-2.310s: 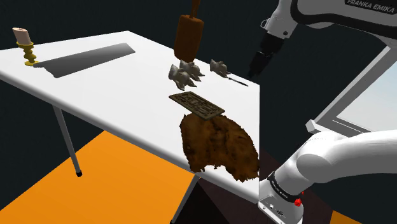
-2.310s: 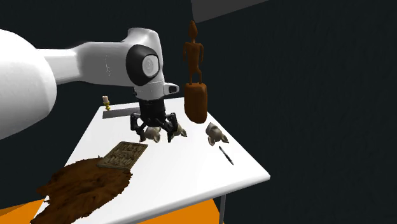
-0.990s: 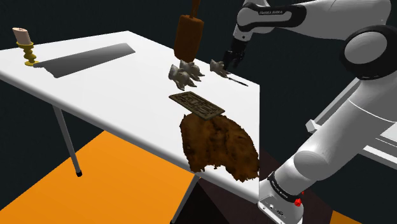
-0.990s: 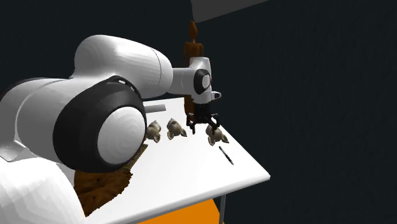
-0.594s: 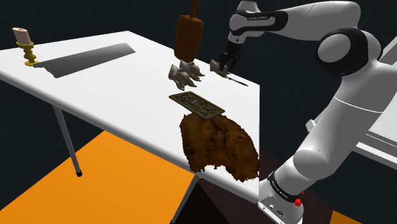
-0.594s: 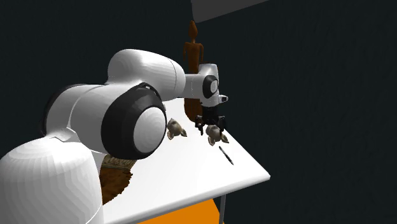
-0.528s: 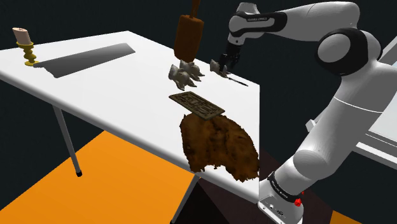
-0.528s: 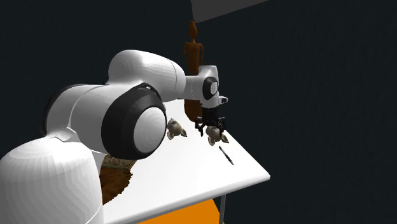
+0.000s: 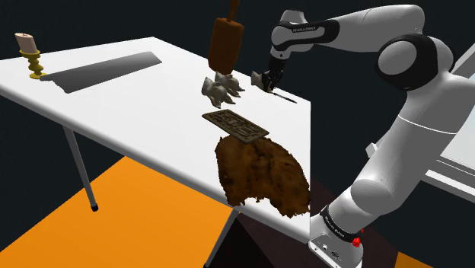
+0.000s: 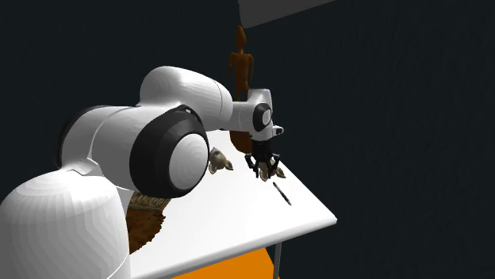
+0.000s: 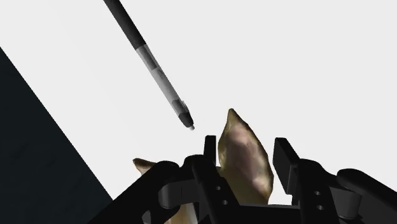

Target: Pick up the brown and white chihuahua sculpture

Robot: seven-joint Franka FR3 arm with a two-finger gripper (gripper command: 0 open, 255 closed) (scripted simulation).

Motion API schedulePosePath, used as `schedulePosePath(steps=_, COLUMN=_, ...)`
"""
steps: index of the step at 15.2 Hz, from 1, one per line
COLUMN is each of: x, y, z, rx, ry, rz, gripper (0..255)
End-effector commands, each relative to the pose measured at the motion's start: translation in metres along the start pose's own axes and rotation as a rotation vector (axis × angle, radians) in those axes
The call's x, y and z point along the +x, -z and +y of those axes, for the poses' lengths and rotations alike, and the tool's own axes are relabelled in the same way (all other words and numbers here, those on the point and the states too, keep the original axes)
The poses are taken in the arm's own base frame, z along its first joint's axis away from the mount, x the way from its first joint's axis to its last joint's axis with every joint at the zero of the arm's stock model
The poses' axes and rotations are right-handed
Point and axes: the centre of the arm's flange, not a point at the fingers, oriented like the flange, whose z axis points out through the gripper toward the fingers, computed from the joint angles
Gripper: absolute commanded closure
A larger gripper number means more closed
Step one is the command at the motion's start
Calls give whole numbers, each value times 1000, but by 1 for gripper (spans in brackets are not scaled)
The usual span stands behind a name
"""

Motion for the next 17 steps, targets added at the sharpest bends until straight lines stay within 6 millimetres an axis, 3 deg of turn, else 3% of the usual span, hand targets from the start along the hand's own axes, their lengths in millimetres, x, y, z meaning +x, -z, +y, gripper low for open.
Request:
schedulePosePath(steps=1, x=0, y=0, z=0, rx=0, ry=0, rz=0, gripper=255)
schedulePosePath(steps=8, x=0, y=-1, z=0, rx=0, ry=0, rz=0, gripper=255)
schedulePosePath(steps=17, x=-1, y=47, z=4, rx=0, ry=0, rz=0, gripper=255)
